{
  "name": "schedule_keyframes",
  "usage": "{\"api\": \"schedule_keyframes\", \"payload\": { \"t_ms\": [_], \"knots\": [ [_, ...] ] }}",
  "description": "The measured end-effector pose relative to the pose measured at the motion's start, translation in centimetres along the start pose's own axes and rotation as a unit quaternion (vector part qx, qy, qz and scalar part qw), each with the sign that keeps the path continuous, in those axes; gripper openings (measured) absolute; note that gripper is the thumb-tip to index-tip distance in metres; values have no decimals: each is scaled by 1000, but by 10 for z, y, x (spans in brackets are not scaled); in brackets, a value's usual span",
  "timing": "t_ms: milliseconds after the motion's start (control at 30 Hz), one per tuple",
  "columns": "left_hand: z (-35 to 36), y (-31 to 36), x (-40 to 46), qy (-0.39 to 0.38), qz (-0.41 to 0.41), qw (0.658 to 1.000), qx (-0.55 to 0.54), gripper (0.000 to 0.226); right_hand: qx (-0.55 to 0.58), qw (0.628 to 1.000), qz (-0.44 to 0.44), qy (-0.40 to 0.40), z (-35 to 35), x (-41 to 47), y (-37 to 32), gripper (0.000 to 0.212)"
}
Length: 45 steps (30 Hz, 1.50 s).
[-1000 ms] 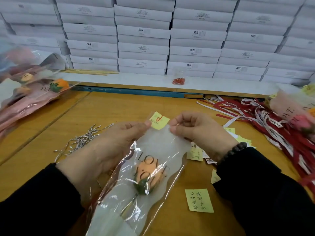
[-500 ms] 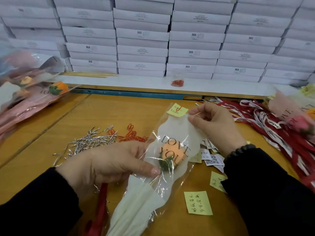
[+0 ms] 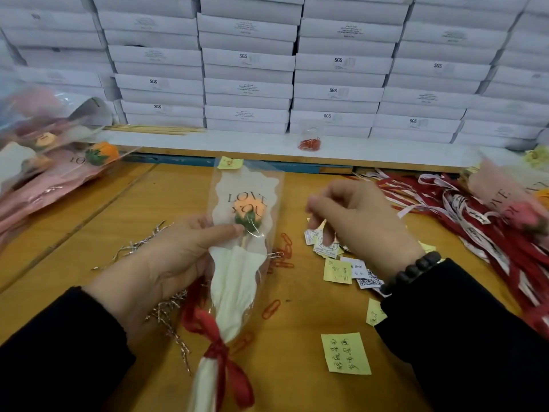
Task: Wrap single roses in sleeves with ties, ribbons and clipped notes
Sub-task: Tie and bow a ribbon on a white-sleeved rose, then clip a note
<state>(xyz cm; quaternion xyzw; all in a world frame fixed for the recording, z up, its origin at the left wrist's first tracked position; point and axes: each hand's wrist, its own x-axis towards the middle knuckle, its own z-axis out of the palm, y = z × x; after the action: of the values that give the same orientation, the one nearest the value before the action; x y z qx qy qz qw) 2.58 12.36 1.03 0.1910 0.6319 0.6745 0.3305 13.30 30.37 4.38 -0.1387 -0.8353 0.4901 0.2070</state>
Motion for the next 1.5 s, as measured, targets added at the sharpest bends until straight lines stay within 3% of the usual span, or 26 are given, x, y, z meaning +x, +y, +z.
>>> {"api": "schedule_keyframes", "payload": {
  "t_ms": [100,200,367,567,667,833,967,1133,1300,1433,1500],
  "knots": [
    [1,-2,2,62,15,998,-6,27,-32,984,55,-168,11,-7,-7,34],
    [5,-2,2,95,33,995,-16,32,-44,958,77,-273,21,-12,-9,41],
    [6,-5,5,128,59,990,-20,28,5,936,90,-339,28,-18,-12,37],
    [7,-5,7,154,88,983,-48,15,-51,922,99,-372,25,-22,-13,34],
    [7,-4,8,181,97,976,-68,16,-45,918,92,-384,22,-25,-12,33],
    [3,-1,9,215,101,964,-117,20,120,916,124,-362,28,-28,-6,24],
    [4,1,8,200,107,965,-132,14,186,908,144,-347,37,-31,-3,18],
    [14,4,-3,111,66,986,-103,39,198,936,101,-274,39,-31,-2,14],
    [28,2,-14,15,18,997,-70,47,216,947,83,-223,35,-28,0,13],
    [35,-3,-16,35,27,997,-61,27,168,959,91,-209,30,-29,2,8],
    [37,-4,-14,61,37,995,-69,31,136,969,96,-183,29,-30,1,10]
  ]
}}
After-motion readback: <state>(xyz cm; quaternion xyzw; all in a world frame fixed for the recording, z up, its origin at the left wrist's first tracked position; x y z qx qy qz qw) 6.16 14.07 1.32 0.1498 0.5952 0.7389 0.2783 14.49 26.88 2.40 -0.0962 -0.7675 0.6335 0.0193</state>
